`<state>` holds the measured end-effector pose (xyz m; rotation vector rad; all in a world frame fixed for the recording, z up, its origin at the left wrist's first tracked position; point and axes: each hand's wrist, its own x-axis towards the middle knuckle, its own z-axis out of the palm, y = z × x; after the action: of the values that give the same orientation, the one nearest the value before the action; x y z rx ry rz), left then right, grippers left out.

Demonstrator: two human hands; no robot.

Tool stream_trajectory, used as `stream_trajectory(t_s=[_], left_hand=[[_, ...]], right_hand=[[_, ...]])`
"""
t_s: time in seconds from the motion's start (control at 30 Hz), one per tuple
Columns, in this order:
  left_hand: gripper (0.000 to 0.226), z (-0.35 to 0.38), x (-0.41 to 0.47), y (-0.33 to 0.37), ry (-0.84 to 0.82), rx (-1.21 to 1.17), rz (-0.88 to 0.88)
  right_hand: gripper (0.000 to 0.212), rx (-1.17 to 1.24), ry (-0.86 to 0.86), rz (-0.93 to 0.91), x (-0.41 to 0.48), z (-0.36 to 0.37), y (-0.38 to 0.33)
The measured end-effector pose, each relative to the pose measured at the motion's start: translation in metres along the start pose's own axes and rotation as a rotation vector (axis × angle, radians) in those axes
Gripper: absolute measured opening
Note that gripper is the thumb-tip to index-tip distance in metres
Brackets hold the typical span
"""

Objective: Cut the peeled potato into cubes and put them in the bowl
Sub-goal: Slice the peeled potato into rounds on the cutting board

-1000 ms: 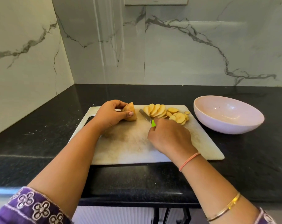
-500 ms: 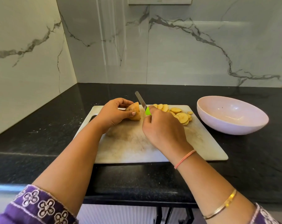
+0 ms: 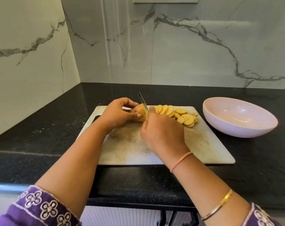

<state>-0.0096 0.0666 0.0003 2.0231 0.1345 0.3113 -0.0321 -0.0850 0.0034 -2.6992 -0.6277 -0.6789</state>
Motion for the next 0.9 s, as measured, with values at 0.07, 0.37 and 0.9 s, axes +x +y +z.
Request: stream_trajectory(t_s=[0.07,0.37,0.9], left_hand=[[0.031,0.000,-0.001,-0.001,-0.002,-0.004,0.002],[0.028,0.002,0.000,0.000,0.008,-0.016,0.003],[0.030,0.000,0.000,0.001,-0.018,-0.031,0.045]], right_hand=[[0.047,-0.027,0.004,-0.017,-0.004,0.004,-0.002],[0.053,0.014,-0.065,-0.028,-0.010,0.006,0.000],[0.022,0.061,-0.336,0.022,-0.011,-0.016,-0.002]])
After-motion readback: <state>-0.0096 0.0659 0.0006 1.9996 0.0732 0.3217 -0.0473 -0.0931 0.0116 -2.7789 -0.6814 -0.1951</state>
